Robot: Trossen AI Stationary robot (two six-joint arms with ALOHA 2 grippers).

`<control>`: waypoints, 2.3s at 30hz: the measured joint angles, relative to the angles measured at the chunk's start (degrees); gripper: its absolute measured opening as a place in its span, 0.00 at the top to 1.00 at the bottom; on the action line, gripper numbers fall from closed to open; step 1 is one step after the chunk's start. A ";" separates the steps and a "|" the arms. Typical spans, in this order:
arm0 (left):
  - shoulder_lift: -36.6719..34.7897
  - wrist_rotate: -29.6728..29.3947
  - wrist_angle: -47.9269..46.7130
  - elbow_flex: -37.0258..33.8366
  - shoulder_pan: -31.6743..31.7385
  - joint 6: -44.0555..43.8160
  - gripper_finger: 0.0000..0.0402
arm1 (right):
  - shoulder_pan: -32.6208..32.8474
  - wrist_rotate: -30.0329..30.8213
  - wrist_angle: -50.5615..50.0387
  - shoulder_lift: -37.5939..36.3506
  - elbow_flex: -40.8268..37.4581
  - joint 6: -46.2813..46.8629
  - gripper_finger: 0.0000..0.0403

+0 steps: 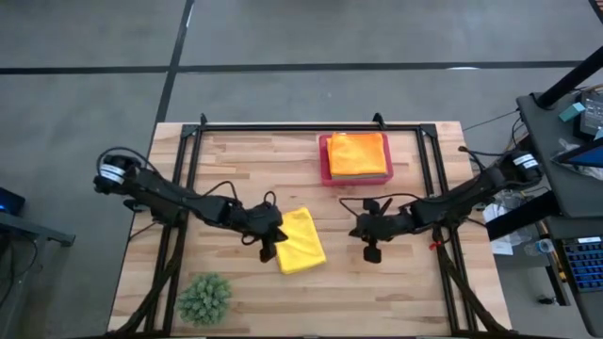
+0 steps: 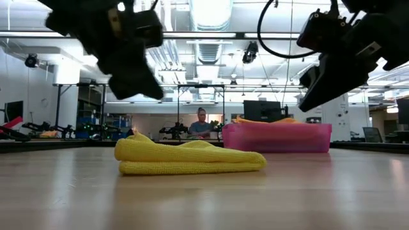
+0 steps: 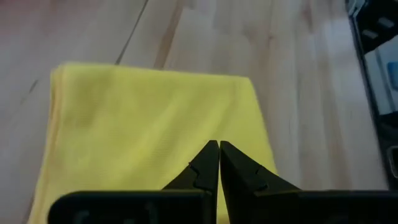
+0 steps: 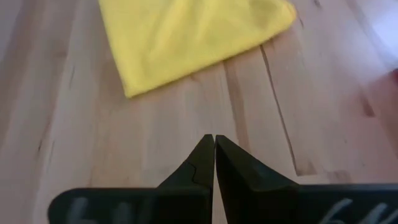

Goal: Fold microfiber towels
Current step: Put the folded yellow microfiber cloth into the red bin

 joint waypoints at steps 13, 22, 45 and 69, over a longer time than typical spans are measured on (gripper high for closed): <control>7.42 5.45 -4.45 2.67 2.01 -7.06 1.00 | -0.02 -0.02 5.90 0.45 -1.33 0.21 0.98; 5.49 12.68 -14.18 2.04 1.71 -28.22 0.81 | -0.02 -0.04 6.45 0.44 -1.33 0.01 0.98; 9.22 3.03 -5.37 -0.84 1.61 -42.89 0.31 | 0.00 -0.07 7.80 0.45 -1.33 -1.54 0.98; 12.85 -7.09 -1.49 0.51 1.85 -27.44 0.86 | 0.00 -0.11 8.12 0.42 -1.33 -1.45 0.98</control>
